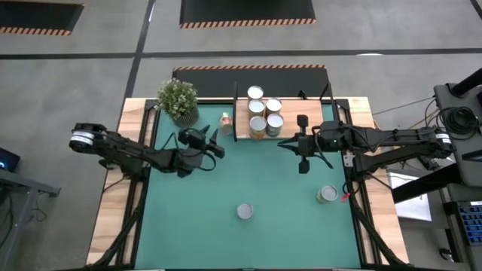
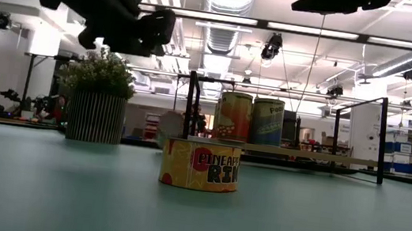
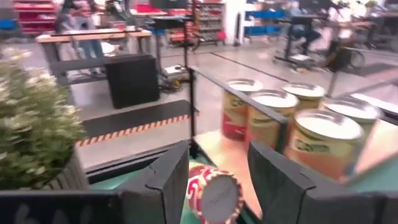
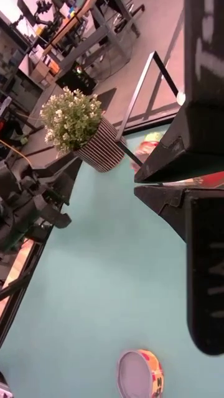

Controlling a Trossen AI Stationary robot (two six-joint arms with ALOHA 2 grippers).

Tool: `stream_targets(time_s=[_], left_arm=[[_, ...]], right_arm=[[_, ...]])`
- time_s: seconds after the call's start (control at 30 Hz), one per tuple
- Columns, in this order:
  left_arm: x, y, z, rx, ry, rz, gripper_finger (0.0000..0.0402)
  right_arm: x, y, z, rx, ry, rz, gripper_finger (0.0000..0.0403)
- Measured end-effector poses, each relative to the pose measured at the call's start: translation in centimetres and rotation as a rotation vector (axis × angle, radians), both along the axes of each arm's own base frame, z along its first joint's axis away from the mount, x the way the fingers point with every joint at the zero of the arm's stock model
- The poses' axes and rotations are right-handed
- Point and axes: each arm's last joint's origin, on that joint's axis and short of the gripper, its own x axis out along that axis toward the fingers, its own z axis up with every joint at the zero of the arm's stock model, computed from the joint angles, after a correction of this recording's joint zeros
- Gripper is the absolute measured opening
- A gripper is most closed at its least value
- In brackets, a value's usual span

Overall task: Pick and place cans onto a shelf
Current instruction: Put the green can on the shelf

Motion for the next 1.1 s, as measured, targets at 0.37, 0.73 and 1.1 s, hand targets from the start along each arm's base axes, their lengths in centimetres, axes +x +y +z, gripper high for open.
stream_targets(time_s=[0.37, 0.73, 1.1], left_arm=[[1.4, 1.8, 1.6, -0.255, 0.097, -0.072, 0.0101], [1.2, 9.4, 2.1, -0.624, 0.288, 0.086, 0.0074], [2.1, 12.0, -0.9, -0.705, 0.32, 0.161, 0.0104]], right_arm=[[0.0, 0.0, 0.0, 0.004, 0.0, -0.001, 0.0009], [0.0, 0.0, 0.0, 0.004, 0.002, -0.002, 0.0009], [0.0, 0.0, -0.1, -0.003, 0.015, 0.001, 0.0009]])
